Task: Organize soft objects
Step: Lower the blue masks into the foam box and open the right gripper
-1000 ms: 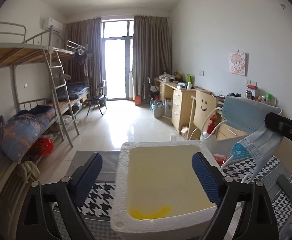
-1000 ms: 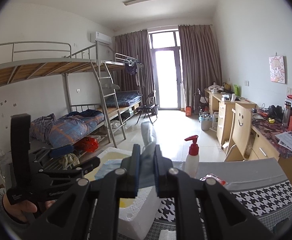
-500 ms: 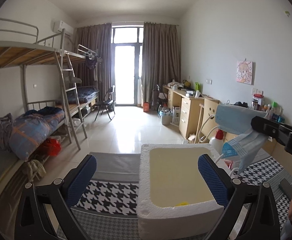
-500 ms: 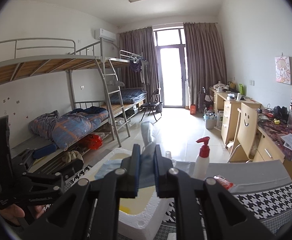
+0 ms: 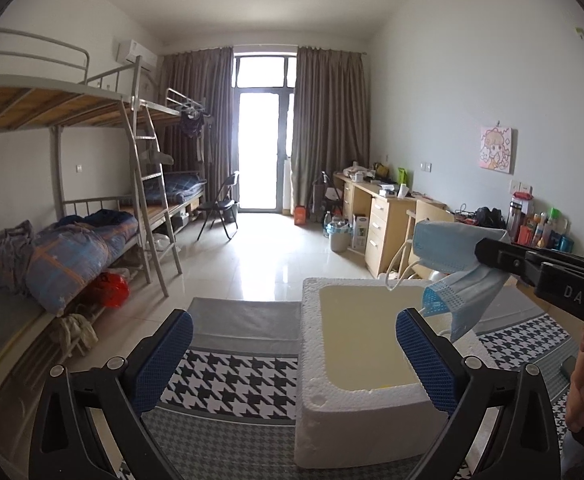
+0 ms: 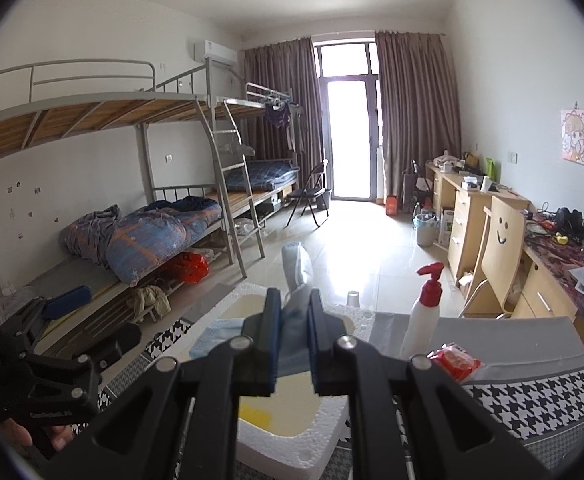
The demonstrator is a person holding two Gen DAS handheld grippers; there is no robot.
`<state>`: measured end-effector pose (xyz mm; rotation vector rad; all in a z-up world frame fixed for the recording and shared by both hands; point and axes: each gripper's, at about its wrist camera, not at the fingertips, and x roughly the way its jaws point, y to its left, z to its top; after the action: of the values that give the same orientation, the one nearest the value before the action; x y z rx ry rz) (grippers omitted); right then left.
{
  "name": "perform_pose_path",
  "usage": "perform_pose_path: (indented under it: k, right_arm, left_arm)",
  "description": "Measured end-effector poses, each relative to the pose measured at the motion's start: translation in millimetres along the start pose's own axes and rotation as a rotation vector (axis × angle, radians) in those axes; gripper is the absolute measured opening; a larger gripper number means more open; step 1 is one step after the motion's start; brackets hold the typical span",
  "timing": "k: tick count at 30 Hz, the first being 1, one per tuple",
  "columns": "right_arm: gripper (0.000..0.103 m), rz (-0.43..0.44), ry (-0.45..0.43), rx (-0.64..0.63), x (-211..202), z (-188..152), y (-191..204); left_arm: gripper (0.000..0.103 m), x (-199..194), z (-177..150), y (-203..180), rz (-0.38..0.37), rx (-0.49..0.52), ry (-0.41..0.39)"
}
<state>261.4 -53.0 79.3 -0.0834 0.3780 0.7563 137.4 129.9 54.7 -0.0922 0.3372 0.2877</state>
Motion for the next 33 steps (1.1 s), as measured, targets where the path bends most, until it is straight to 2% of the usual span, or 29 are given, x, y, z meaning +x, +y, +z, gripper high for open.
perform_pose_path:
  k: [9, 15, 17, 19, 21, 22, 27, 33]
  right_arm:
    - [0.015, 0.011, 0.036, 0.001, 11, -4, 5]
    - [0.016, 0.010, 0.091, -0.010, 24, -8, 8]
    - [0.026, 0.004, 0.100, -0.015, 26, -10, 9]
    - [0.051, 0.008, 0.104, -0.016, 28, -12, 10]
    - [0.069, 0.011, 0.098, -0.015, 28, -14, 11]
    - [0.075, 0.008, 0.097, -0.018, 28, -15, 13]
    - [0.077, 0.011, 0.124, -0.052, 32, -17, 20]
    - [0.077, 0.025, 0.111, -0.029, 24, -15, 15]
  left_arm:
    - [0.102, -5, -3, 6, 0.016, -0.010, -0.001]
    - [0.102, -5, -6, 12, 0.013, -0.021, 0.001]
    - [0.102, -5, -8, 14, 0.013, -0.024, 0.003]
    - [0.102, -4, -10, 16, 0.014, -0.026, 0.007]
    - [0.102, -4, -10, 16, 0.015, -0.026, 0.009]
    - [0.102, -4, -11, 17, 0.019, -0.029, 0.008]
    - [0.102, -4, -12, 19, 0.013, -0.030, 0.013]
    - [0.102, -4, -12, 19, 0.011, -0.036, 0.024]
